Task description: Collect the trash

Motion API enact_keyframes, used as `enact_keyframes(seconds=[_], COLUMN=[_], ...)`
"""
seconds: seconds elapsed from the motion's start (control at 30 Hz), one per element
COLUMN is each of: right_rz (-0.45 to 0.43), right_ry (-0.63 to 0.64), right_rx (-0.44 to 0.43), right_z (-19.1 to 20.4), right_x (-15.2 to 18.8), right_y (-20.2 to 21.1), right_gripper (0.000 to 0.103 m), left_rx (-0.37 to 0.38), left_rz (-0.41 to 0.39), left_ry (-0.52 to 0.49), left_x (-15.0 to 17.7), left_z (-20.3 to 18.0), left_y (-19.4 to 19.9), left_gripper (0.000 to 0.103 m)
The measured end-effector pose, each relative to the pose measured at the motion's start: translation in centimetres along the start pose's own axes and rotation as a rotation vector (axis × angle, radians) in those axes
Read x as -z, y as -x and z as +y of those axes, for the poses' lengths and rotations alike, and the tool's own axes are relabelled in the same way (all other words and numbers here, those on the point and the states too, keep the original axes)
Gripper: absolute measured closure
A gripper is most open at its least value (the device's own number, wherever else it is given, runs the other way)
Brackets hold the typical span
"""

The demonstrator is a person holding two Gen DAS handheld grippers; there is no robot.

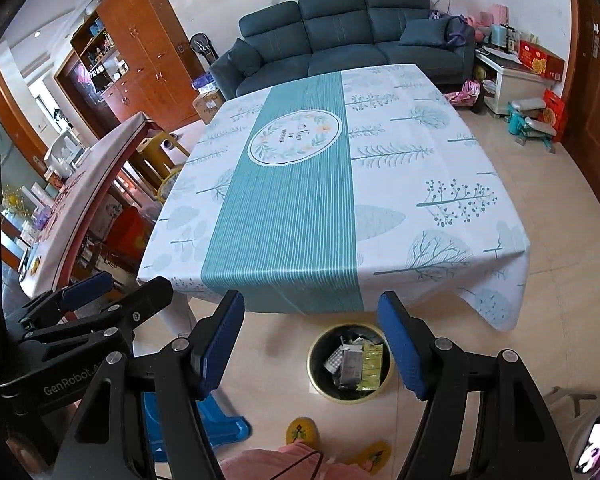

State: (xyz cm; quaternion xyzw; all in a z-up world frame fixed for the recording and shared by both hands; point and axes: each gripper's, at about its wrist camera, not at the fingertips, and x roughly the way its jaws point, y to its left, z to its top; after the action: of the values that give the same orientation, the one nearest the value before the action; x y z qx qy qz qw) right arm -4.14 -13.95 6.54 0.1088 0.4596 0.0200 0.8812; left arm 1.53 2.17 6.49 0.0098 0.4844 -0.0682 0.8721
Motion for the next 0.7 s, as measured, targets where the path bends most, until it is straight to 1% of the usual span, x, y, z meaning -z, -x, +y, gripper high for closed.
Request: enact_keyframes(seconds=[0.2, 0.5, 0.7], right_rz=[-0.003, -0.016, -0.024], right_ry=[0.006, 0.007, 0.010], right_rx=[0.002, 0.005, 0.003], right_z=[-0.2, -0.7, -0.7], right_x=[-0.2, -0.4, -0.6], right_y=[0.0, 0.3, 0.3], right_gripper=[0.032, 0.032, 0.032], left_rx=[-0.001, -0.037, -0.047], left_rz=[-0.002, -0.033, -0.048], left_ry=[0.015, 0.018, 0.022], left_x=[-0.1, -0.1, -0.2], left_z=[0.0, -0.7, -1.1], left_y=[0.0, 0.3, 0.5], left_gripper=[0.020, 0.020, 0.021])
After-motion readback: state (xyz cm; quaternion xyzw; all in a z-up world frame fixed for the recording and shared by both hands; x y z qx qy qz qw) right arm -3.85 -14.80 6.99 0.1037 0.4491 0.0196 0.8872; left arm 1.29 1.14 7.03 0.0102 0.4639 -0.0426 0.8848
